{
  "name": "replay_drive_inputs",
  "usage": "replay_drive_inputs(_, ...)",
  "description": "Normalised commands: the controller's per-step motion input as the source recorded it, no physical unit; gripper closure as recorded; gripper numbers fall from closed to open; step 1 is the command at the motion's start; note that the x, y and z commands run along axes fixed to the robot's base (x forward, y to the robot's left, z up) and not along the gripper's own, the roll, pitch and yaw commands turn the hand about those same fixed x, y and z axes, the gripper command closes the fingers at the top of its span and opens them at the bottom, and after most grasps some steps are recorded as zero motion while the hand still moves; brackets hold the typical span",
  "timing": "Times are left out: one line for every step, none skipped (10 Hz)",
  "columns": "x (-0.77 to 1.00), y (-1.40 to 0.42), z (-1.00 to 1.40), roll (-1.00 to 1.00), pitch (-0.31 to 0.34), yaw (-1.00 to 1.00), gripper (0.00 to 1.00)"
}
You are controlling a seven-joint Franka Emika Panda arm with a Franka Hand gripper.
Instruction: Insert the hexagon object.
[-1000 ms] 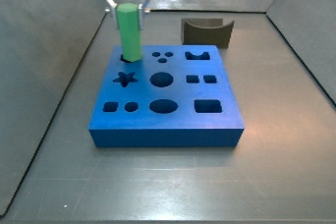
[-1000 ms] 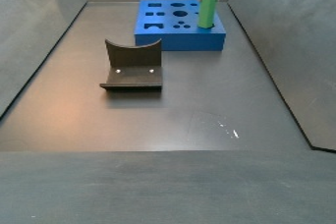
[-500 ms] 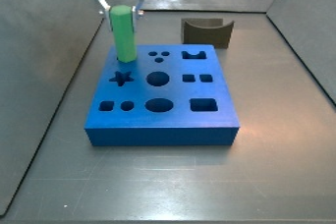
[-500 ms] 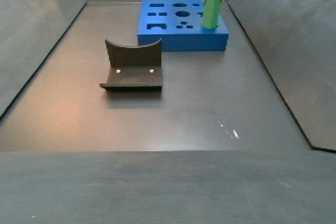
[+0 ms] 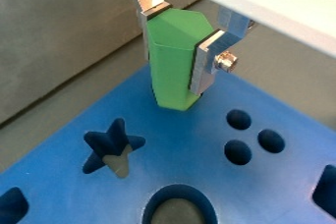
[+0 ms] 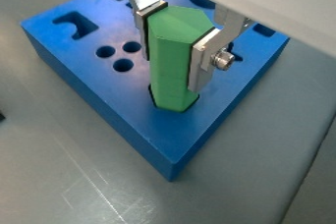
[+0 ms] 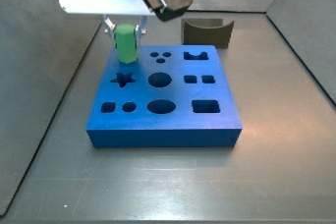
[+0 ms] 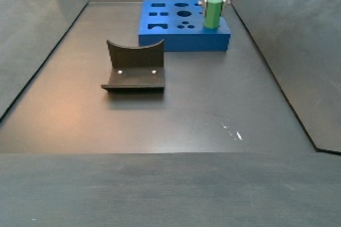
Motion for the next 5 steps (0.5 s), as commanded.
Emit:
replay_drive_inputs(0.00, 0.00, -0.44, 0.00, -0.094, 0.00, 1.00)
replay_drive_inputs(0.00, 0.00, -0.47, 0.00, -0.084, 0.00, 1.00)
replay_drive_inputs(0.02, 0.02, -0.36, -0.12, -0.074, 0.00, 1.00)
replay_drive_inputs(0.00, -0.03, 0.00, 0.01, -0.013, 0.00, 1.00)
replay_drive_inputs(0.00, 0.00, 0.00, 0.00, 0.000, 0.00, 1.00)
